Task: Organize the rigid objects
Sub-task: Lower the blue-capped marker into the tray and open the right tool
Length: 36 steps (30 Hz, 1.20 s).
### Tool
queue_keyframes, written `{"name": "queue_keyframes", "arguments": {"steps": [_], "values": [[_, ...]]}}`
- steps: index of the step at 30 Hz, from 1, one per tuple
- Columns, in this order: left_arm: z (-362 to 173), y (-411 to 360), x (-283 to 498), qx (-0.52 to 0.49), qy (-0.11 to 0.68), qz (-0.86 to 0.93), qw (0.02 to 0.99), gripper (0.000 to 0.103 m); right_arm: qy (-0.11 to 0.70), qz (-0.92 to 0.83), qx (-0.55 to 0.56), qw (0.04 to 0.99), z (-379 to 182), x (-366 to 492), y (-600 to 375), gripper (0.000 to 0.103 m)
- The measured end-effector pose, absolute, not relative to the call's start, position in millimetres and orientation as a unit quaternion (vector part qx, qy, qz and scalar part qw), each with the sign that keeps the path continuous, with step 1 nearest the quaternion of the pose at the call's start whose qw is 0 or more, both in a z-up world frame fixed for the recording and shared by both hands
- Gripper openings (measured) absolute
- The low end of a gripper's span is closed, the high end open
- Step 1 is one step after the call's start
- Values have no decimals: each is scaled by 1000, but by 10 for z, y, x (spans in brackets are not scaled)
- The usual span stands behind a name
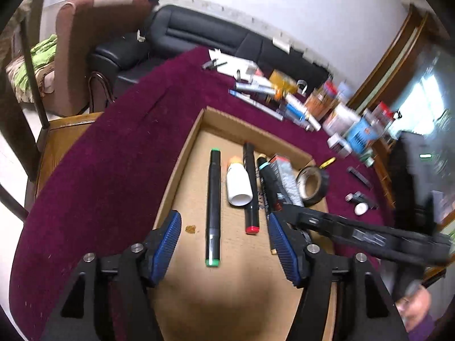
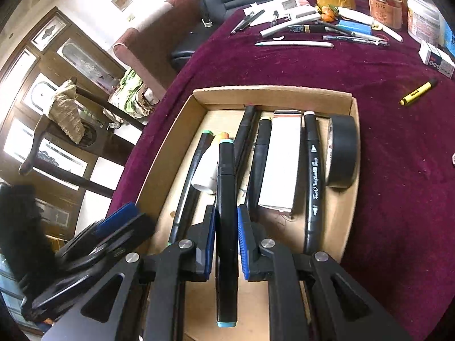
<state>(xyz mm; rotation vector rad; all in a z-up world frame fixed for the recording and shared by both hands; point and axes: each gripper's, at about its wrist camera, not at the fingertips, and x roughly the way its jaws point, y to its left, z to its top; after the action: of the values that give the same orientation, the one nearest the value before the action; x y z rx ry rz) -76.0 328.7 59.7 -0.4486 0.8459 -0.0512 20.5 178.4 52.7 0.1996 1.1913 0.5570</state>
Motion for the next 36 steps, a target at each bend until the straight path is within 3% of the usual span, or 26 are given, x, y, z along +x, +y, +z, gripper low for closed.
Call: {"name": "queue_keyframes", "arguments": {"steps": [14,20,32,36], "values": [[455,3624,-1212,-291,391,-5,873,73,560,213,116,792,332,427,1973,15],[409,3726,-1358,-310,381,1,871,73,524,238,124,808,600,307,2018,15],[439,3763,-1531,-311,375,6,873,76,575,263,140,762,353,358,2594,15],[462,3766,-1565,-314,371,7,874,78,575,264,144,761,319,328,2590,20]]}}
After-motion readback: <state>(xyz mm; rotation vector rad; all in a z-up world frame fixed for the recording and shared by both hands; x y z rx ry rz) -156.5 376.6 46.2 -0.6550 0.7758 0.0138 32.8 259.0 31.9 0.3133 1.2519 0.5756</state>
